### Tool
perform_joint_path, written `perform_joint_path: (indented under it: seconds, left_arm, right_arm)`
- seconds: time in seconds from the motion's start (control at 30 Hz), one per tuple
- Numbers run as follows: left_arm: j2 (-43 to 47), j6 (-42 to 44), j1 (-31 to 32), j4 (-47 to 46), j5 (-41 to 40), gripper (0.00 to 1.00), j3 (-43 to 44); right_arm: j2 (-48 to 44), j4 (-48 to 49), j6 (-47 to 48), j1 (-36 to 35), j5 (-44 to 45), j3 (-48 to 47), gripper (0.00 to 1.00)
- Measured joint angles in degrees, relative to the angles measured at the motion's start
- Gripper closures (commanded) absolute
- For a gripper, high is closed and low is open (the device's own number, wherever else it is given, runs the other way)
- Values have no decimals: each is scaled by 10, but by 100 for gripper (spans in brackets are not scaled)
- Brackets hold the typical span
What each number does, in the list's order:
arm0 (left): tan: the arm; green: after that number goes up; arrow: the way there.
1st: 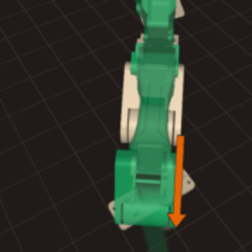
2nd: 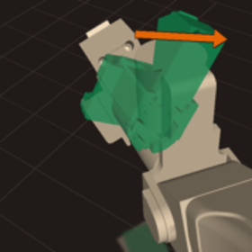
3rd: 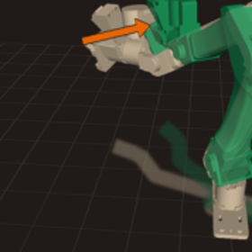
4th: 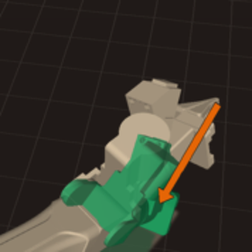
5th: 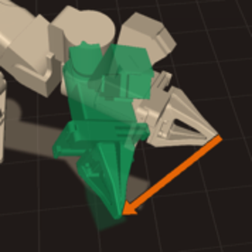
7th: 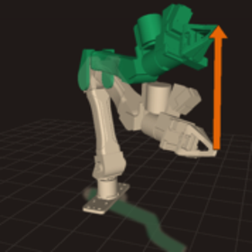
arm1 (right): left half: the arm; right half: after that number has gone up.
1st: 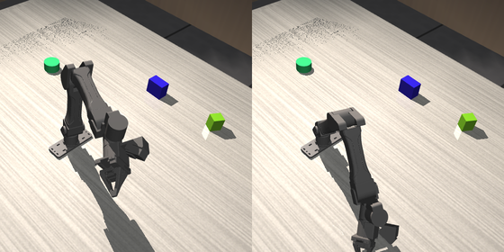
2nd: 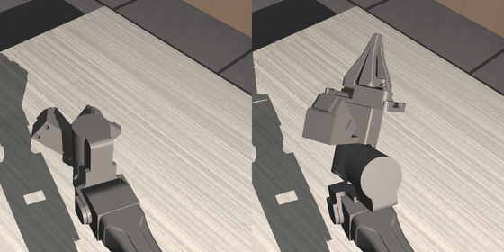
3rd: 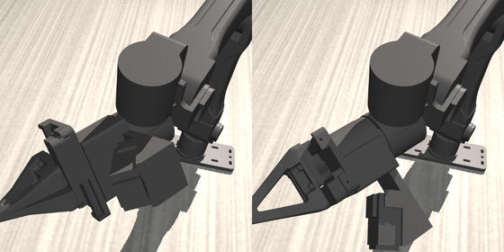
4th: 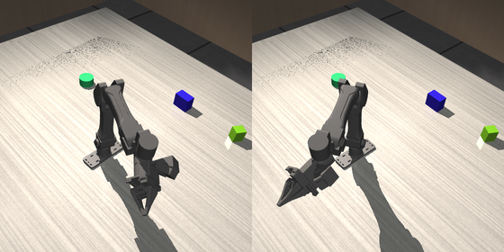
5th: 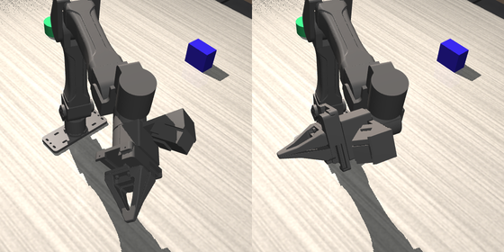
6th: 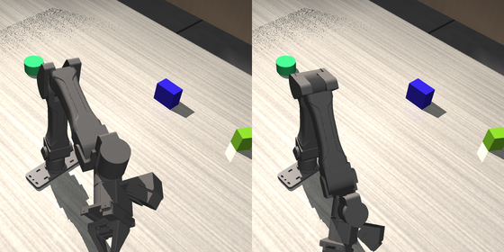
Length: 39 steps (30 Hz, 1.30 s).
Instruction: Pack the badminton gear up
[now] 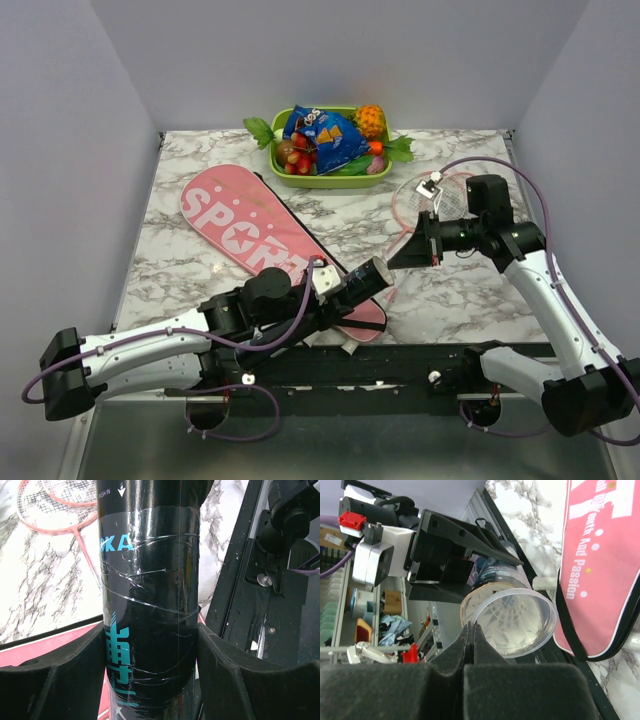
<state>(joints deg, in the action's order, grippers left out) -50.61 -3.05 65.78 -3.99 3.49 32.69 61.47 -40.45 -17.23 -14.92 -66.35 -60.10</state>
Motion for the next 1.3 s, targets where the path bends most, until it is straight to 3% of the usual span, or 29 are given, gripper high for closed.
perform_joint_path:
  seconds: [1.2, 1.3]
  left_arm:
    - [12, 1, 9, 0, -5, 100, -6]
    - [13, 2, 11, 0, -5, 100, -6]
  right_arm:
    - [24, -53, 30, -64, 0, -26, 99]
    - [24, -55, 33, -66, -4, -26, 88]
